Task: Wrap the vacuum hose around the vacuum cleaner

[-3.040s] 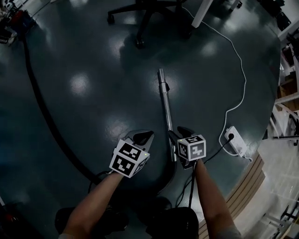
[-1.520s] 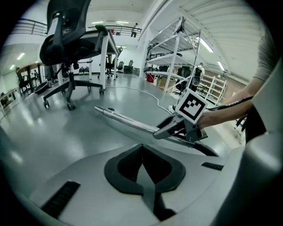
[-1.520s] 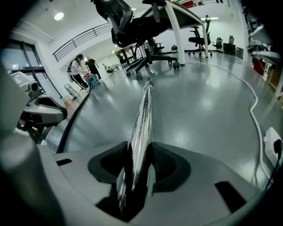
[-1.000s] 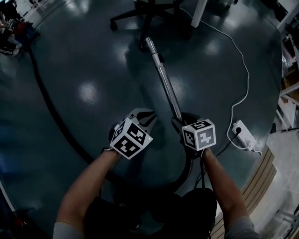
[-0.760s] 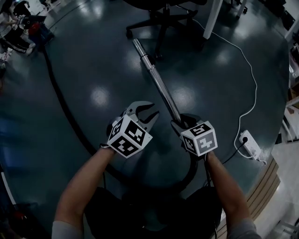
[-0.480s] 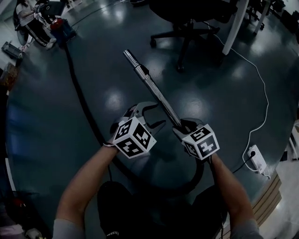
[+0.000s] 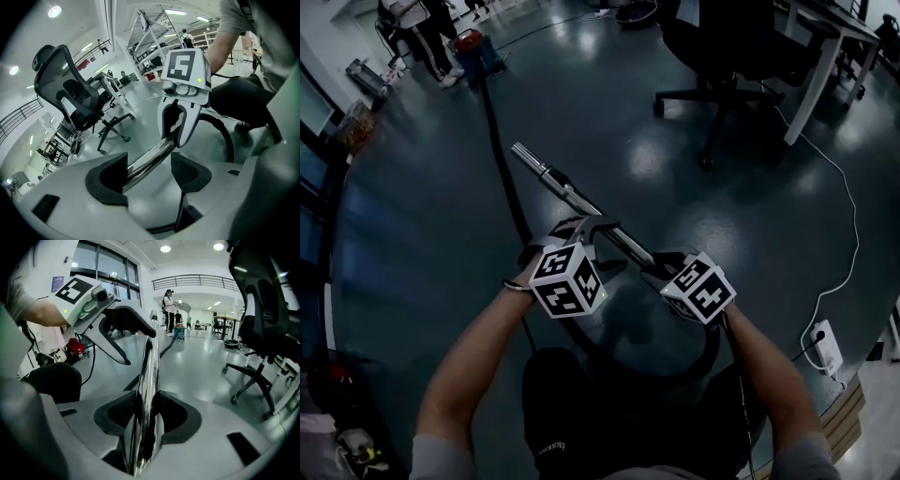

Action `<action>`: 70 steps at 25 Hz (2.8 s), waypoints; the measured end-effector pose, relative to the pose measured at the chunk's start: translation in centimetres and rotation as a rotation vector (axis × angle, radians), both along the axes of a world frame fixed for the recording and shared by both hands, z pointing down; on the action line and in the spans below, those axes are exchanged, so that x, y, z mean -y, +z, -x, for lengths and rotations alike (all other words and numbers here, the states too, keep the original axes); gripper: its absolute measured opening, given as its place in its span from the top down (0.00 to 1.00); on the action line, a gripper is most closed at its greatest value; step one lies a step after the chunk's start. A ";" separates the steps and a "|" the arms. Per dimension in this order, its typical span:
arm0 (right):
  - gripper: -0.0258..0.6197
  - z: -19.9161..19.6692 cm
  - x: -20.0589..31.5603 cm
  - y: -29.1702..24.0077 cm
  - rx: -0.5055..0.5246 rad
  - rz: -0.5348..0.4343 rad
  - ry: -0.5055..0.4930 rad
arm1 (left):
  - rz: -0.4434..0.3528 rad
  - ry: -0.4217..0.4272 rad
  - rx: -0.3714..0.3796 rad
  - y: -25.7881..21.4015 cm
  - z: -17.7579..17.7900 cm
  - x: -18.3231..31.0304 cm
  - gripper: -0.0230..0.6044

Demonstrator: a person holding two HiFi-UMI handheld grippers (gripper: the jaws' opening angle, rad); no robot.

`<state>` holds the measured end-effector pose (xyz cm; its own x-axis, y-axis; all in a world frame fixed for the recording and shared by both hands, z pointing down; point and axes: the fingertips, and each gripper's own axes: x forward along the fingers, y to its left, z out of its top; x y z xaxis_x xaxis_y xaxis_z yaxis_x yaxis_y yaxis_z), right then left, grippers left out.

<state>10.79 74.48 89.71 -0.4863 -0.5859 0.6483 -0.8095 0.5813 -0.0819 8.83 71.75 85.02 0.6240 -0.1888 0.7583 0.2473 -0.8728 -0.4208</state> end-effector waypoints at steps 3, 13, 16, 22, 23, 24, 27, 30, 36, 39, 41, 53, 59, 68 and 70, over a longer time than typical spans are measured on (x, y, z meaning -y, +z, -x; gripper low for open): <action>0.71 2.8 0.1 -1.0 -0.025 -0.001 -0.082 | -0.018 0.019 0.087 -0.1 2.7 -0.3 0.51; 0.72 10.3 -0.2 -1.9 -0.072 0.016 -0.282 | -0.036 0.002 0.294 2.7 10.2 -0.5 0.51; 0.72 10.8 -0.4 -1.5 -0.096 0.046 -0.307 | -0.039 0.001 0.306 3.2 10.9 -0.7 0.51; 0.72 10.9 -0.8 -0.7 -0.127 0.095 -0.332 | -0.071 0.011 0.341 4.7 11.2 -0.6 0.51; 0.72 10.9 -0.8 -0.5 -0.129 0.102 -0.336 | -0.081 0.009 0.338 4.9 11.2 -0.5 0.51; 0.72 10.9 -0.9 -0.3 -0.133 0.108 -0.341 | -0.086 0.007 0.332 5.0 11.1 -0.5 0.51; 0.72 11.4 -1.1 0.1 -0.142 0.123 -0.355 | -0.077 -0.001 0.314 5.1 11.5 -0.6 0.52; 0.72 12.2 -1.1 0.0 -0.148 0.131 -0.374 | -0.082 -0.001 0.321 5.1 12.5 -0.5 0.52; 0.72 14.7 -1.8 0.1 -0.191 0.098 -0.477 | -0.056 0.045 0.413 6.4 15.5 -1.1 0.52; 0.72 15.3 -2.2 0.0 -0.177 0.113 -0.489 | -0.031 0.019 0.395 6.9 16.1 -0.9 0.52; 0.72 15.4 -2.3 0.1 -0.168 0.123 -0.490 | -0.032 0.028 0.414 7.5 16.5 -1.0 0.55; 0.72 14.8 -0.6 -0.3 -0.162 0.028 -0.481 | 0.038 -0.019 0.414 10.6 18.2 -1.0 0.71; 0.72 11.7 1.2 -1.2 -0.119 0.001 -0.351 | 0.097 -0.126 0.373 12.0 20.0 0.0 0.71; 0.72 10.1 1.3 -5.6 0.042 0.066 -0.133 | 0.146 -0.300 0.310 7.9 21.2 1.5 0.71; 0.72 10.0 0.7 -7.8 0.074 0.093 -0.089 | 0.162 -0.354 0.300 5.8 21.5 1.7 0.71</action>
<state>0.77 73.73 81.91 -0.5819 -0.4778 0.6581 -0.7450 0.6376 -0.1960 -12.69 70.02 90.78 0.2929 -0.2143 0.9318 0.0129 -0.9736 -0.2280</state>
